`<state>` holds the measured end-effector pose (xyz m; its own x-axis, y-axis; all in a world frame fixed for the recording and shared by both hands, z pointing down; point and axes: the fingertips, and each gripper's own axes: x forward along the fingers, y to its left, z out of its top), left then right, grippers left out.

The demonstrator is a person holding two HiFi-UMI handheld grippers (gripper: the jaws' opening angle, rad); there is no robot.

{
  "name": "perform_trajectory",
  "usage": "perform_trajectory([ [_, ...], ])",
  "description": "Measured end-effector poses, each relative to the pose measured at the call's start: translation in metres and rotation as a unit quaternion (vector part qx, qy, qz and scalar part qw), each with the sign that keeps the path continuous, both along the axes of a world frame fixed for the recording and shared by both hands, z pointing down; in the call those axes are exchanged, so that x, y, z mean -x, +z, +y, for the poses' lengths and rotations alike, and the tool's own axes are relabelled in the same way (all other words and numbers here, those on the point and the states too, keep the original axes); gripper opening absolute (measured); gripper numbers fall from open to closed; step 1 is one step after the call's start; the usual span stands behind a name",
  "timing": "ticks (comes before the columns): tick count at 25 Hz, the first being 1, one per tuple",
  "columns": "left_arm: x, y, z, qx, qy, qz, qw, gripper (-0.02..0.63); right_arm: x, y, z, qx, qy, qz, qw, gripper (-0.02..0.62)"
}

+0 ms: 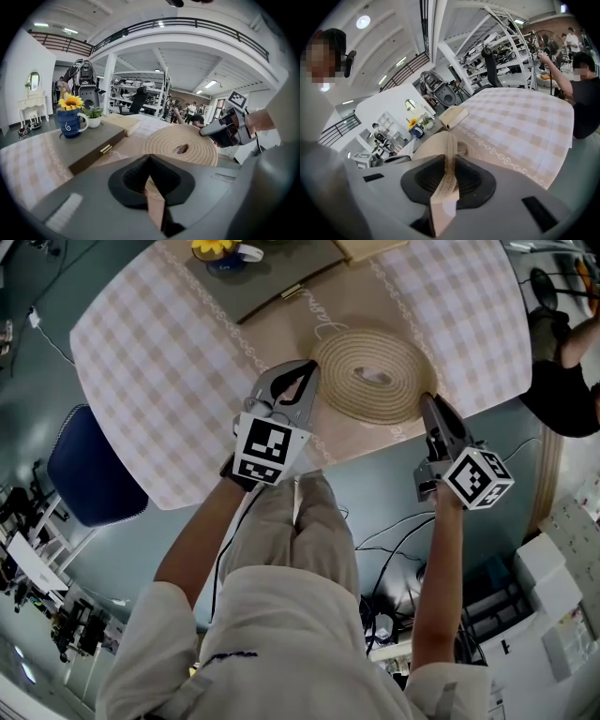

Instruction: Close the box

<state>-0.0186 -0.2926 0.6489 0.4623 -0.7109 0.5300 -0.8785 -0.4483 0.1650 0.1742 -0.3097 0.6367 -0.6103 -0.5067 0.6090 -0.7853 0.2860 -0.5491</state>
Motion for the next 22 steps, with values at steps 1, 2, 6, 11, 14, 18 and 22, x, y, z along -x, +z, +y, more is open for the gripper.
perform_trajectory([
  [1, -0.001, -0.001, 0.000, 0.002, -0.001, 0.005, 1.0000, 0.002, -0.001, 0.001, 0.001, 0.000, -0.002, 0.003, 1.000, 0.071],
  [2, -0.004, -0.001, 0.001, 0.002, -0.001, 0.006, 1.0000, 0.002, -0.003, 0.003, 0.003, -0.001, -0.004, 0.004, 1.000, 0.071],
  [6, -0.009, -0.001, 0.003, 0.000, 0.000, 0.005, 1.0000, 0.002, -0.008, 0.009, 0.006, 0.000, -0.003, 0.006, 1.000, 0.071],
  [11, -0.012, 0.000, 0.001, 0.002, -0.002, 0.000, 1.0000, 0.002, -0.011, 0.017, 0.005, 0.004, -0.007, 0.016, 1.000, 0.072],
  [14, -0.012, 0.003, 0.000, 0.006, -0.005, -0.002, 1.0000, 0.002, -0.011, 0.022, 0.004, 0.002, -0.010, 0.024, 1.000, 0.072],
  [18, -0.013, 0.005, -0.001, 0.003, -0.003, -0.026, 0.9997, 0.002, -0.010, 0.025, 0.002, -0.005, -0.017, 0.038, 0.999, 0.072],
  [22, -0.014, 0.007, -0.002, 0.004, -0.003, -0.040, 0.9992, 0.002, -0.010, 0.029, 0.001, -0.012, -0.025, 0.060, 0.998, 0.074],
])
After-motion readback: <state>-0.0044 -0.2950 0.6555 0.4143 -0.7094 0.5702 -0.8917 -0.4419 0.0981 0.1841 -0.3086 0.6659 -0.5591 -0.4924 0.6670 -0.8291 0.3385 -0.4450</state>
